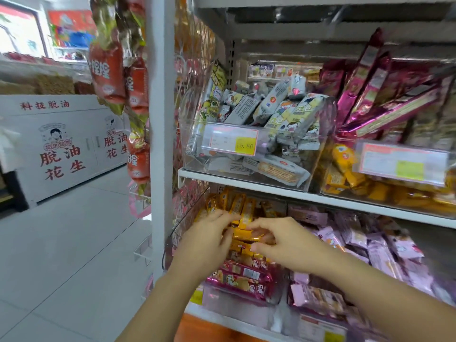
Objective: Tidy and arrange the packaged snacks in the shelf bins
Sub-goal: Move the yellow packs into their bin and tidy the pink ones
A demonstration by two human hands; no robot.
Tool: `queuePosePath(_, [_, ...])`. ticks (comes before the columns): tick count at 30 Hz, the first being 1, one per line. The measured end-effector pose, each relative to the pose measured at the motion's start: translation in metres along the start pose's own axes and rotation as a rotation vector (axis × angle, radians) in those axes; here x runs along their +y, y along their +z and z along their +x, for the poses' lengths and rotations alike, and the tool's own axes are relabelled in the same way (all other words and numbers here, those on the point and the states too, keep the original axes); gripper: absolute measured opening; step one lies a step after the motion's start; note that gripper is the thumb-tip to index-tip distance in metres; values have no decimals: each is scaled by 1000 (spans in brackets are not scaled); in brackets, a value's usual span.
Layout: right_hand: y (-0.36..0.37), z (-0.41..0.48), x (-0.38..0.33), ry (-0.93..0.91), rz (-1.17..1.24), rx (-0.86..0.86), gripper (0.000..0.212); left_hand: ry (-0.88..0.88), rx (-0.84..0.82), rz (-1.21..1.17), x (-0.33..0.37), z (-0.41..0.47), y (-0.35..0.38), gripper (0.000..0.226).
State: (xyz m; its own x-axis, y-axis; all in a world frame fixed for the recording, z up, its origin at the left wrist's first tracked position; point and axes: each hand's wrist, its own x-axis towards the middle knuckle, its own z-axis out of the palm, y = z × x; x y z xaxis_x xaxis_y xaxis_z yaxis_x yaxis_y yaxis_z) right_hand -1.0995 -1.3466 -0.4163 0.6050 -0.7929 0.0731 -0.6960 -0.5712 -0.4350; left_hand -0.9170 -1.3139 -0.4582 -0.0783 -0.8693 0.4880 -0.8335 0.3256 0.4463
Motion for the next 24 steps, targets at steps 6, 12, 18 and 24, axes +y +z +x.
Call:
queuePosePath(6, [-83,-75,-24,-86,83,138,26,222,162,-161,91,22,-51,31])
queuePosePath(12, [-165,-132,-15,-92,23,367,22,354,169,-156,166,59,-76,25])
queuePosePath(18, [-220,-140,10,-55,-24,438,30,413,54,23,202,107,-85,28])
queuePosePath(24, [-249,-99,30,142,-110,272,26,391,30,149,200,146,-87,28])
